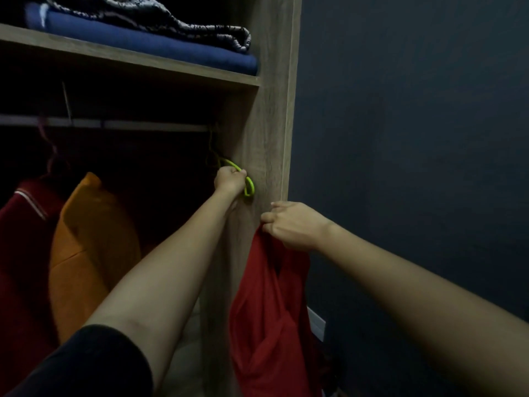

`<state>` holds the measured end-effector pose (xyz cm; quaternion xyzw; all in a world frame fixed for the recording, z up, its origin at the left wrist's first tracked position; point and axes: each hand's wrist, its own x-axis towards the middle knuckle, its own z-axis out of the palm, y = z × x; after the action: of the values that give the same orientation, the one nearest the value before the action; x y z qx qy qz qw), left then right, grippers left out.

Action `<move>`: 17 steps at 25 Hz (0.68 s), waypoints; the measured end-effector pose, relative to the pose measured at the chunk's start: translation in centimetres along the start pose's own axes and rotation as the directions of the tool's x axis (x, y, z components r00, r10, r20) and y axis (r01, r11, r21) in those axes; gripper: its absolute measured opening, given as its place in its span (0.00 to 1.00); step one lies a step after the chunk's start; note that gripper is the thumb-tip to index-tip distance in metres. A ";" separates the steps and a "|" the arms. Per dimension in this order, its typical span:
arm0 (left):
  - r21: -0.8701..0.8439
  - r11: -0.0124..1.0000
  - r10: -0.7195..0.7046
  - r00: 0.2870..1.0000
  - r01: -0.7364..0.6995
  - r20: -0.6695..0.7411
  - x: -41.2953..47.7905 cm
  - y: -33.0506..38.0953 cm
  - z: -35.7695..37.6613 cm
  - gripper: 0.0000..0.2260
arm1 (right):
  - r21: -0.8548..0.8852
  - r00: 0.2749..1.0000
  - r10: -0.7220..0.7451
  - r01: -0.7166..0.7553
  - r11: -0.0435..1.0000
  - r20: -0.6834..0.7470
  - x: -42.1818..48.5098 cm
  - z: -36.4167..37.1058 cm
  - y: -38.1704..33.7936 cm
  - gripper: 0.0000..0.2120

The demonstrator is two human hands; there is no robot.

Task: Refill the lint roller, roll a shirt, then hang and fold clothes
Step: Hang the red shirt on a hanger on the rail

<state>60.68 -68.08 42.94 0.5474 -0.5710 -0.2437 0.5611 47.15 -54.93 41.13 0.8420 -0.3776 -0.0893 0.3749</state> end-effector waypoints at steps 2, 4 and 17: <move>-0.104 0.994 0.016 0.999 -0.020 -0.033 0.3 0.8 -0.4 0.14 | 0.019 1.000 0.004 -0.004 1.000 -0.004 0.1 0.1 0.1 0.17; -0.194 0.981 -0.004 1.000 -0.002 -0.028 0.2 1.3 -0.9 0.12 | 0.037 1.000 0.008 -0.008 0.999 -0.012 0.1 0.1 0.0 0.17; 0.313 0.946 0.180 0.945 -0.089 -0.274 -15.7 -8.0 -10.3 0.16 | 0.341 0.985 0.173 -0.155 0.927 -0.023 -0.5 0.4 -3.0 0.20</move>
<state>69.26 -52.74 32.56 0.6150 -0.5459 -0.0305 0.5682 48.36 -53.51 38.75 0.8613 -0.4463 0.0306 0.2410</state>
